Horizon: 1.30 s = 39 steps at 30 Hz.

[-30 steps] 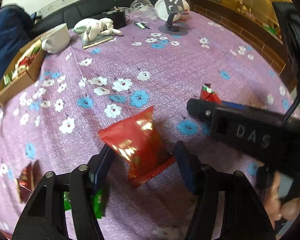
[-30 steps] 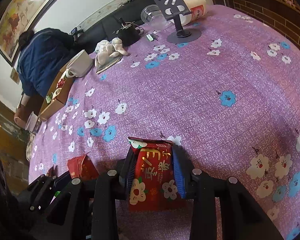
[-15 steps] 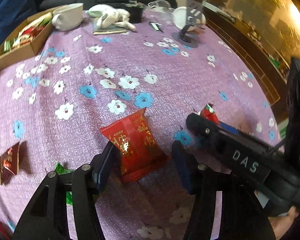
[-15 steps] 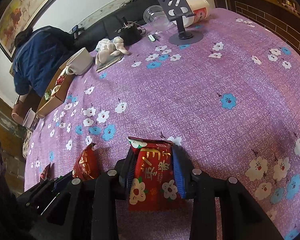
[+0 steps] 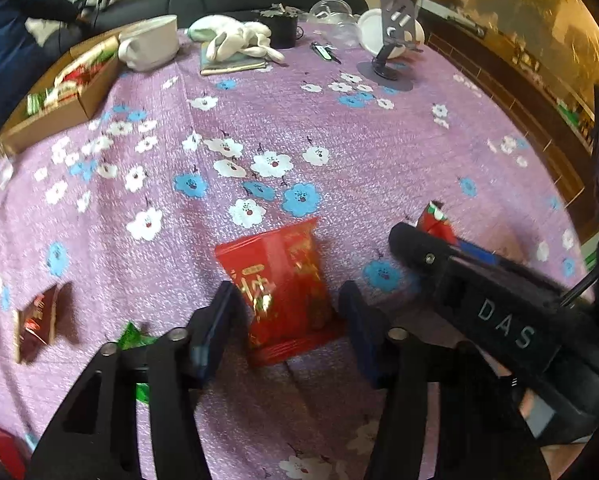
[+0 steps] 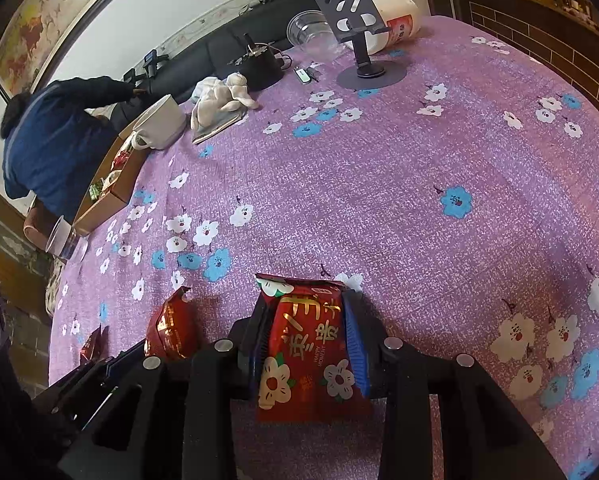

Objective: Organize snacks
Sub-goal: 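Grasp a red snack packet with the left tool while right holds floral packet, then carry both packets over the tray with both tools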

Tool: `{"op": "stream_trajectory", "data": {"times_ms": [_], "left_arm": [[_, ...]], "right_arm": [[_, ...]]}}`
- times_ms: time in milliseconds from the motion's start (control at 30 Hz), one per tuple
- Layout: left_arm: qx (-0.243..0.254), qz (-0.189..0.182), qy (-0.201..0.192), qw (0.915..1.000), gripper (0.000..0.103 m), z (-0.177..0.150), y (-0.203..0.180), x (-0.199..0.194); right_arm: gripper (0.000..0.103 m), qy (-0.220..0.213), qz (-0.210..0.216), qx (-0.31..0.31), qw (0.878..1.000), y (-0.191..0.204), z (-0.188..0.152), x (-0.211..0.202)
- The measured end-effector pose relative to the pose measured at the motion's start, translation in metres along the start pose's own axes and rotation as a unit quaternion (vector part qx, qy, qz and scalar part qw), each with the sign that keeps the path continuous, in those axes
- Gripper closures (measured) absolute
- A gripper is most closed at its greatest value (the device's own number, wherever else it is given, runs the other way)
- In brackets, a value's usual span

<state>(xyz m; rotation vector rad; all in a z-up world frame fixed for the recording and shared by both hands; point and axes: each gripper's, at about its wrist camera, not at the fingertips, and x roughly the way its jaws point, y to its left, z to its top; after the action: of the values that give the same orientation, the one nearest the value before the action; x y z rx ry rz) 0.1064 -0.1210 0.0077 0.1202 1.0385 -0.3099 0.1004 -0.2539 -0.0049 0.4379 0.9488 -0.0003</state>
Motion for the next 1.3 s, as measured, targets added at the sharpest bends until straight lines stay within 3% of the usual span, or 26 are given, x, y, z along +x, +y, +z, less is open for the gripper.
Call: {"op": "stream_trajectory", "data": {"times_ms": [167,400,567,633,667,900,967,1300], "left_arm": [[0.008,-0.003,-0.006,0.9999,0.07,0.0,0.004,-0.002],[0.011,-0.013,-0.024,0.9996,0.073,-0.01,0.005,-0.012],[0.006,-0.018,-0.047,0.9987,0.073,-0.018,0.01,-0.032],[0.001,-0.015,-0.06,0.9981,0.073,-0.023,0.016,-0.045],[-0.001,-0.012,-0.065,0.9978,0.073,-0.025,0.018,-0.05],[-0.017,0.017,-0.114,0.9931,0.073,-0.05,0.045,-0.099],[-0.019,0.034,-0.126,0.9912,0.073,-0.058,0.051,-0.111],[-0.026,0.123,-0.186,0.9745,0.073,-0.085,0.08,-0.158]], "right_arm": [[0.068,-0.001,-0.008,-0.011,1.0,0.003,-0.001,0.0],[0.069,0.005,0.01,0.001,1.0,-0.002,0.001,-0.001],[0.07,0.022,0.086,0.035,0.995,-0.009,0.002,-0.002],[0.07,0.028,0.135,0.051,0.989,-0.011,0.004,-0.003],[0.07,0.038,0.172,0.066,0.982,-0.013,0.004,-0.002],[0.07,0.062,0.293,0.099,0.949,-0.007,0.002,-0.003],[0.07,0.061,0.309,0.098,0.944,-0.003,0.002,-0.005],[0.071,0.036,0.324,0.055,0.944,0.018,-0.004,-0.021]]}}
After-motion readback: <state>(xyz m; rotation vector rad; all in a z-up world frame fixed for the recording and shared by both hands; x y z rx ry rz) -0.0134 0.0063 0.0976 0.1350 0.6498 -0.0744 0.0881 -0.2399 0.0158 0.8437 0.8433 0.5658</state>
